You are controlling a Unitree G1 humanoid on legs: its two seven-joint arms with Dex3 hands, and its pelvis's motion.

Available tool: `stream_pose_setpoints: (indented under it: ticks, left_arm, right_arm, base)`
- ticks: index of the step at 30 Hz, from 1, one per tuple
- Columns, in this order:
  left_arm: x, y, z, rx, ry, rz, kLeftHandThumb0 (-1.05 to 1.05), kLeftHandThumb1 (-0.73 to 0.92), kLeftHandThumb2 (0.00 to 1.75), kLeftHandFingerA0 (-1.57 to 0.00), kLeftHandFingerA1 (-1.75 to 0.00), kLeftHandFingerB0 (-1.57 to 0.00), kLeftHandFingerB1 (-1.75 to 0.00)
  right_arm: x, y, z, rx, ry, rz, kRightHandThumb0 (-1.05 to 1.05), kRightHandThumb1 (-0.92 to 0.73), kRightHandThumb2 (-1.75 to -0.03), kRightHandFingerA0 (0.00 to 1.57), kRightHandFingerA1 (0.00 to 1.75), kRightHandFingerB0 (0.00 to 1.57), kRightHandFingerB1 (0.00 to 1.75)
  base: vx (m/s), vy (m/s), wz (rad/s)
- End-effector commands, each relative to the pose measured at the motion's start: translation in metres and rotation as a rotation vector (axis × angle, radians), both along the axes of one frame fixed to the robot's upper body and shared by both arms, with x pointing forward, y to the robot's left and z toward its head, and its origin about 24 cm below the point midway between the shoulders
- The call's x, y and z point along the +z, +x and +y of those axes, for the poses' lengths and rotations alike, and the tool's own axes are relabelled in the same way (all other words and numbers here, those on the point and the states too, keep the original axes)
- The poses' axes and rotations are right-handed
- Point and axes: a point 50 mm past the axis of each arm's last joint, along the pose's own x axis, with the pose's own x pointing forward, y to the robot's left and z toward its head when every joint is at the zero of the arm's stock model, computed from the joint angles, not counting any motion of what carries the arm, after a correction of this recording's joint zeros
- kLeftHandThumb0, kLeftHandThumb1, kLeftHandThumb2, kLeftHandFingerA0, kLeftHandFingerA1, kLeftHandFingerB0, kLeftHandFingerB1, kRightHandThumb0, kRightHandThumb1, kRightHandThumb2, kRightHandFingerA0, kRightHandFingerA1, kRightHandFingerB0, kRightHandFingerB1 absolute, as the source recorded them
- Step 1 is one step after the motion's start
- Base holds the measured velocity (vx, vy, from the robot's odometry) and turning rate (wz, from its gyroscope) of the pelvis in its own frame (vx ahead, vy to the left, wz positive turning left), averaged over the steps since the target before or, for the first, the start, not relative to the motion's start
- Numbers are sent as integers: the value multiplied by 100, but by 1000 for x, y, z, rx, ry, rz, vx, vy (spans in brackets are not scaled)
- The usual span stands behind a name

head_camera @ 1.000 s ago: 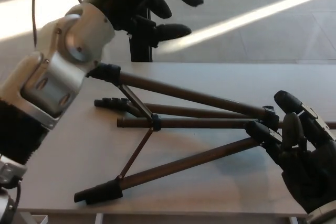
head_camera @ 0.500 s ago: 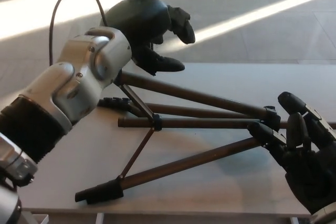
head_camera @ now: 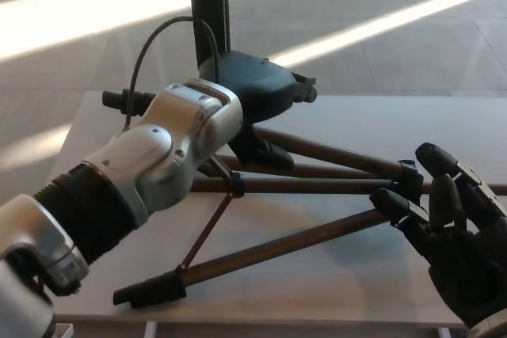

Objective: Use both hands of the robot to pick up the tripod lying in the middle of the desk and make it stand upright on the desk

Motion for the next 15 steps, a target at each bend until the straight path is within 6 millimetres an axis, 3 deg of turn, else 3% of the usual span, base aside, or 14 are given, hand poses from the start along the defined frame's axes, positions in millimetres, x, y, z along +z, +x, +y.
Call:
stream_pose_setpoints:
  ticks: [1,2,3,12,13,15]
  left_arm:
    - [-5,2,6,78,90,18,-40,32,99,-3,-54,0,-49]
    - [-8,1,6,78,95,22,-40,32,98,-4,-54,0,-49]
    - [-11,1,8,82,110,26,-87,73,63,-10,-46,-18,-32]
    - [-18,3,14,109,223,-2,-80,70,62,-22,-51,-11,-32]
    - [-20,3,15,114,274,-11,-83,54,93,-24,-59,-4,-37]
    - [-22,2,16,112,300,-18,-78,51,89,-30,-61,-7,-44]
  right_arm:
    - [0,-2,0,-7,-5,19,-64,-73,-62,73,66,63,54]
    - [0,-2,0,-6,-14,20,-64,-73,-62,73,67,64,53]
    - [0,-2,-1,-7,-21,21,-65,-72,-62,74,67,65,53]
    - [0,-1,0,-14,-33,23,-65,-73,-61,74,67,66,53]
    - [-1,-1,-1,-17,-32,24,-65,-73,-62,73,67,65,53]
    - [-1,-1,-1,-19,-32,26,-64,-73,-62,72,67,65,54]
  base:
    - [0,0,0]
    - [0,0,0]
    - [0,0,0]
    - [0,0,0]
    - [0,0,0]
    - [0,0,0]
